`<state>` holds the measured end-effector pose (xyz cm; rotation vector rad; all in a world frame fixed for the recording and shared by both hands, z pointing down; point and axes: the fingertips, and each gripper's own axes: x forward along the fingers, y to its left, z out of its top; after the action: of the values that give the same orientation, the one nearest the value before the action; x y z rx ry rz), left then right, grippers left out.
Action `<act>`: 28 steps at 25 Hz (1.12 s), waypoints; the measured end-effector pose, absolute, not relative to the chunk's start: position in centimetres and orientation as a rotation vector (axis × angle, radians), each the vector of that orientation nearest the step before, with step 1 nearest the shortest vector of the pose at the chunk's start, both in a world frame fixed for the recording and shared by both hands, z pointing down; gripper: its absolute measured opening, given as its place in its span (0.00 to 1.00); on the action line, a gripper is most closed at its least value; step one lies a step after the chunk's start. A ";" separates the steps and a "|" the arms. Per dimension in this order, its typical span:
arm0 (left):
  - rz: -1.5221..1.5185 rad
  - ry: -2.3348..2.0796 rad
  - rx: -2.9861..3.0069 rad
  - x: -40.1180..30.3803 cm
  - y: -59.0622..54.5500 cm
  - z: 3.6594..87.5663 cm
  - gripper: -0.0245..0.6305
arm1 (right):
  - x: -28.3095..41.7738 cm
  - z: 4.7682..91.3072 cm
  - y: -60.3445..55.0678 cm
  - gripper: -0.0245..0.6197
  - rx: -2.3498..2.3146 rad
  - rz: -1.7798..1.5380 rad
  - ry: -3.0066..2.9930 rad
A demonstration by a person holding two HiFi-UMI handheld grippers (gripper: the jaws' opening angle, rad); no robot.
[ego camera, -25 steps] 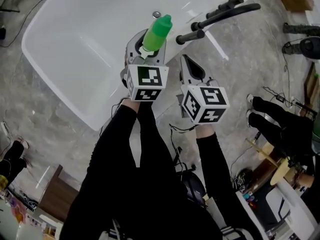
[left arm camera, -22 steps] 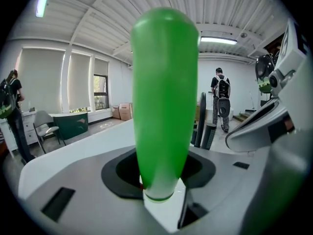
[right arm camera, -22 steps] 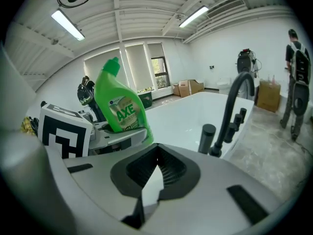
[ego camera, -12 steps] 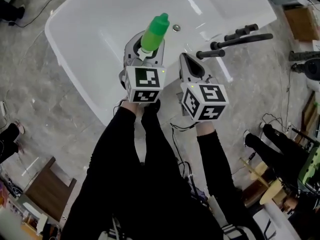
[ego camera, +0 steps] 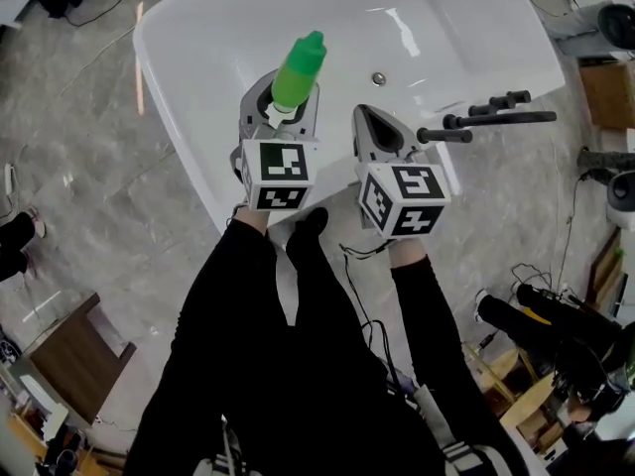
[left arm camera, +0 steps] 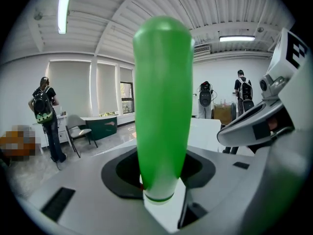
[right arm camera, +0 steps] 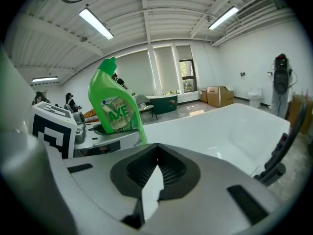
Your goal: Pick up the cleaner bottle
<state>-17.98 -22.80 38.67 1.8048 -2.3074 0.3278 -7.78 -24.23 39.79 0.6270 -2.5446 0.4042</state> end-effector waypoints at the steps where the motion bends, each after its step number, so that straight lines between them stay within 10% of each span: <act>1: 0.323 -2.319 1.791 -18.6 -22.3 38.5 0.34 | -8.3 39.7 -23.9 0.04 0.613 0.397 -2.548; 28: 0.290 -2.440 1.606 -26.8 -13.0 37.3 0.34 | -15.2 38.0 -17.8 0.04 0.487 0.293 -2.580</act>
<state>-26.76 -13.00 37.25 1.6060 -2.4396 0.2899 -15.17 -17.77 37.98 0.4874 -2.5797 0.2929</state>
